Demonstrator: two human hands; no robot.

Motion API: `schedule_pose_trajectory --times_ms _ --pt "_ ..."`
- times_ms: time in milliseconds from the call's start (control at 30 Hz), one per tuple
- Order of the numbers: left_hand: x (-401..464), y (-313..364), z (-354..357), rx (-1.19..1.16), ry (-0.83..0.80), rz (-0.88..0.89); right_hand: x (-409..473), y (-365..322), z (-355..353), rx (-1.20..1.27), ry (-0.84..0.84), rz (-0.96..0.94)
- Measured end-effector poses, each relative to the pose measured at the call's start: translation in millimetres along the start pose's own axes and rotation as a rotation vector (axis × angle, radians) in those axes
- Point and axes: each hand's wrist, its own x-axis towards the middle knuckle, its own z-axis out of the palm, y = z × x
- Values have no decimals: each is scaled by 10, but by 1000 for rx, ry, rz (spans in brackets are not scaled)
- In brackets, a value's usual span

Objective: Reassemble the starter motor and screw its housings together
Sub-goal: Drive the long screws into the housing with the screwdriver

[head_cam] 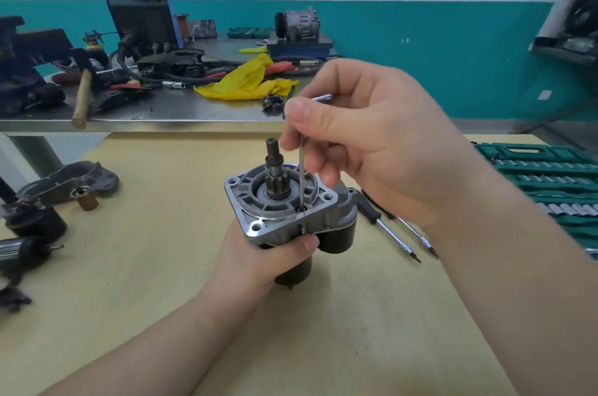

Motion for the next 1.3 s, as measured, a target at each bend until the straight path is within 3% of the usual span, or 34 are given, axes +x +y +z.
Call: schedule_pose_trajectory --times_ms 67,133,233,300,533,633,800,1033,1167,1300 --pt "3 7 7 -3 -5 -3 -79 138 114 -126 220 -174" --pt "11 7 10 1 -6 2 -151 271 231 -159 309 -292" --pt "11 -12 3 15 0 14 -154 364 266 4 170 -219" --pt "9 -10 -1 15 -3 25 -141 404 238 -11 127 -228" --pt "34 90 68 10 -28 60 -161 453 324 -556 252 -674" --pt "16 74 57 7 -22 46 -108 324 220 -615 147 -563" --pt "6 26 20 16 -10 4 3 29 43 -483 -112 -347" --pt "-2 16 12 37 -3 -12 84 49 50 -272 43 13" --pt "-24 -12 -21 32 21 -15 44 22 -3 12 -249 163" --pt "-24 2 -18 50 15 -21 46 13 -39 44 -353 171"
